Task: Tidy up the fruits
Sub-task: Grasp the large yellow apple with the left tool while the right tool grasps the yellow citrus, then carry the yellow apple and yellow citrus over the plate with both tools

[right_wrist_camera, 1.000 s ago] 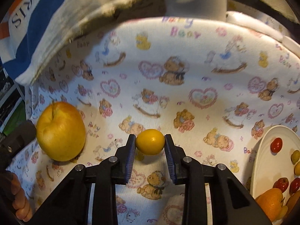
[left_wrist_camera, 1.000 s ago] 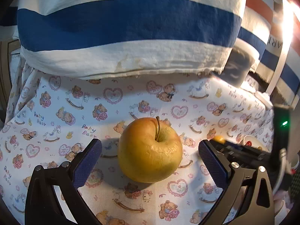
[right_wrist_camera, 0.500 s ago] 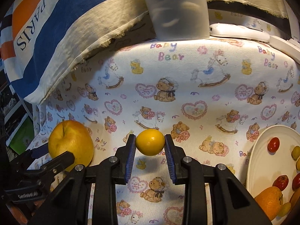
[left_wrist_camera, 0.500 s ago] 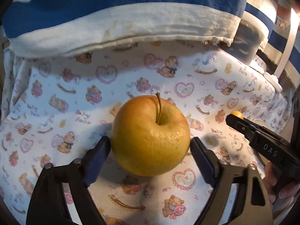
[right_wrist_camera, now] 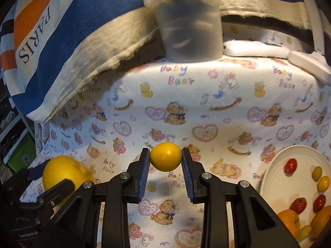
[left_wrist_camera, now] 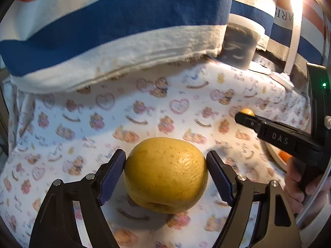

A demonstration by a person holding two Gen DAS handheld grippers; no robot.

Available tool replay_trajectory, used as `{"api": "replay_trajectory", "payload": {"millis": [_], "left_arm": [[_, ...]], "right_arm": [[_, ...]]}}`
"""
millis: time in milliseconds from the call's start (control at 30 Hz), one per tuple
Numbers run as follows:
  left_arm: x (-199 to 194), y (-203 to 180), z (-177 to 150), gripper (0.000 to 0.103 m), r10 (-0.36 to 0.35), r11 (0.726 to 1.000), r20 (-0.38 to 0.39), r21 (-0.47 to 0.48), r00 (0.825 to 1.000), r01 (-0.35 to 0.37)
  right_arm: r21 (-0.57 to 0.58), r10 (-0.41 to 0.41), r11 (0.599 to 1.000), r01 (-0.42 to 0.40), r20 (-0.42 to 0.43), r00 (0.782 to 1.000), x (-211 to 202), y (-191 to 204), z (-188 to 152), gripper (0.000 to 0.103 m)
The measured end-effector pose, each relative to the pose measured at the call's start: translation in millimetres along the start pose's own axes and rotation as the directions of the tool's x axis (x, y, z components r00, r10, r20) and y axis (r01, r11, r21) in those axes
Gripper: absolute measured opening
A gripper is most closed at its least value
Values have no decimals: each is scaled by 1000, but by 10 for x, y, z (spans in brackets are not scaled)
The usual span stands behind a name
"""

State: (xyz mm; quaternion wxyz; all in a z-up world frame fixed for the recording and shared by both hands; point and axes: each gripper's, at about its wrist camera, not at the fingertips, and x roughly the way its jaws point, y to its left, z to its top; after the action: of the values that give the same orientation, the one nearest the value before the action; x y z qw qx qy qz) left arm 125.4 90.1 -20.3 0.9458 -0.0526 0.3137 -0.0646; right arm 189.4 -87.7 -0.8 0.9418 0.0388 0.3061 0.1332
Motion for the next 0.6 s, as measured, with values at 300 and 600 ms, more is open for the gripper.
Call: {"api": "replay_trajectory", "payload": {"millis": [300,600], "left_arm": [[29,-189,-35,86,56,993,-74,103,996,-48],[386,-257,-268,88,105,983,-308,177,946,-51]], "right_arm": [[-49,-20,999,20,-10,1000,-188,-32,-24,32],[-81,-35,996,33,-23,999,-618,-240,-181,32]]}}
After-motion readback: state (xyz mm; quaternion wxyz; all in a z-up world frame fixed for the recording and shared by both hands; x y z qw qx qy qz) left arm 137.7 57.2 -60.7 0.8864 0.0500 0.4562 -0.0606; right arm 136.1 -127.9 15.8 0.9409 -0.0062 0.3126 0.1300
